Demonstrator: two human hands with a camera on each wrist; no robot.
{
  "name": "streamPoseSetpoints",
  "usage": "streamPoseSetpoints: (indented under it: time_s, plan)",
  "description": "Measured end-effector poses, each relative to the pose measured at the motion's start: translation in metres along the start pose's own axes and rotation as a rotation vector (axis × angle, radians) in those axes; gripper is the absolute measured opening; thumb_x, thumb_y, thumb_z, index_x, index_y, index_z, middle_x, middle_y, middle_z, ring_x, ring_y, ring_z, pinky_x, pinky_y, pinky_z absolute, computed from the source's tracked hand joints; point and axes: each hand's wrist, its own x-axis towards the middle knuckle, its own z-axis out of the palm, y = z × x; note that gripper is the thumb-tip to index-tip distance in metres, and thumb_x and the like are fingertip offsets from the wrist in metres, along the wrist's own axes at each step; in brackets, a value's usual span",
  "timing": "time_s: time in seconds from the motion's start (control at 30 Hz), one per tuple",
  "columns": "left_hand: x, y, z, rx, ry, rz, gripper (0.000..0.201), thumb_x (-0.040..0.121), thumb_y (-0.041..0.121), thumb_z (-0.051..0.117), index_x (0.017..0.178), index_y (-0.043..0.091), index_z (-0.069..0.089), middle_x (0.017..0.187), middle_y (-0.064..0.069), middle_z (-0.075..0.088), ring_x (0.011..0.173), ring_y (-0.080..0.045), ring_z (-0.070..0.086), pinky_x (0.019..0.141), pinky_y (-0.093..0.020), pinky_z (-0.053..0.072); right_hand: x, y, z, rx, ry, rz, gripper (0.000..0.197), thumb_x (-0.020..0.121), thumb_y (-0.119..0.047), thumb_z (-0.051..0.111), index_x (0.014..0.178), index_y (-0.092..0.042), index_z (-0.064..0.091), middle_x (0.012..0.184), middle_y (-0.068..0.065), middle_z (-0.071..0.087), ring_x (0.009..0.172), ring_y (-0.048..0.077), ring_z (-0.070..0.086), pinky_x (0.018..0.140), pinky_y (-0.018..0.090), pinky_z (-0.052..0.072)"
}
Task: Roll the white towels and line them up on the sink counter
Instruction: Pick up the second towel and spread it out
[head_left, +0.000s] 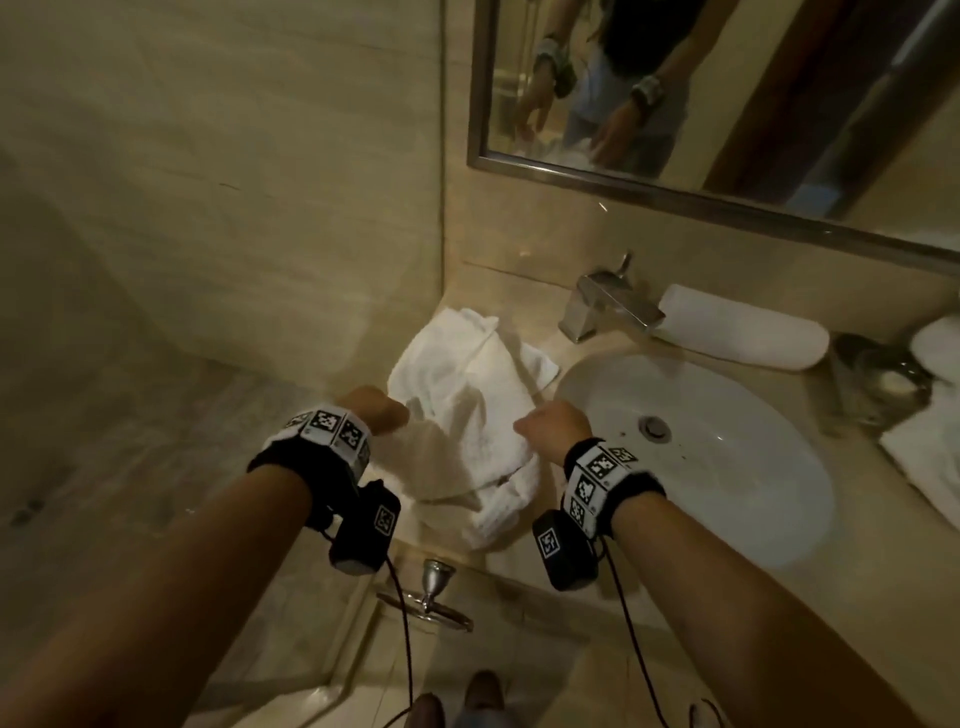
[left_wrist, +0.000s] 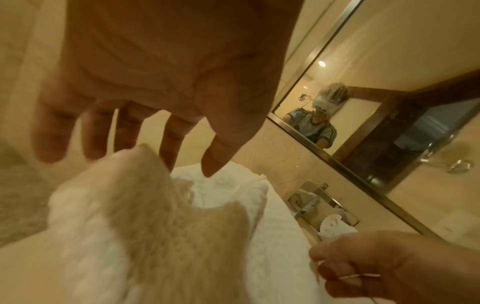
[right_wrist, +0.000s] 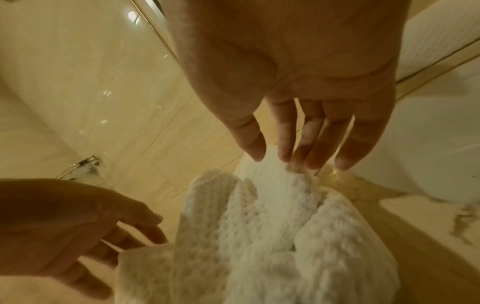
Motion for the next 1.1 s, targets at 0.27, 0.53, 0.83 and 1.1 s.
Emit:
streamPoseSetpoints:
  time_s: [0.27,0.53,0.83,1.1]
  plan:
    - [0.046,0.032,0.006,-0.071,0.050,0.096,0.060,0.088,0.042,0.059,0.126,-0.004,0.054,0.128,-0.021,0.056,0.112,-0.036,0.056,0.082,-0.033,0.045,0.037,0.002,0.007,0.364,0.094,0.128,0.054,0.078,-0.041,0.066,0.119,-0.009,0.051,0.124,0.014,0.051,0.109,0.032,0.054,0.085,0.033,0.043]
    - [0.109,0.075,-0.016,-0.129,0.050,0.197,0.070,0.078,0.055,0.062,0.118,-0.003,0.056,0.119,-0.021,0.062,0.104,-0.037,0.061,0.083,-0.039,0.054,0.087,-0.014,-0.029,0.395,0.110,0.252,0.076,0.088,-0.051,0.052,0.146,-0.009,0.026,0.149,0.014,0.032,0.131,0.035,0.040,0.099,0.038,0.040]
    - [0.149,0.131,0.000,-0.371,-0.243,0.003,0.110,0.061,0.068,0.073,0.145,0.008,0.035,0.146,-0.012,0.040,0.127,-0.035,0.045,0.102,-0.046,0.043,0.179,-0.005,-0.001,0.657,0.140,0.473,0.066,0.060,-0.034,0.059,0.120,-0.006,0.048,0.119,0.015,0.059,0.101,0.035,0.060,0.087,0.048,0.055]
    - [0.148,0.130,0.014,-0.038,-0.229,0.059,0.070,0.069,0.033,0.075,0.128,0.006,0.049,0.126,-0.014,0.052,0.107,-0.031,0.058,0.084,-0.035,0.053,0.148,-0.031,0.016,0.679,-0.029,0.395,0.096,0.047,-0.036,0.082,0.130,-0.005,0.046,0.105,0.013,0.069,0.089,0.032,0.069,0.078,0.048,0.059]
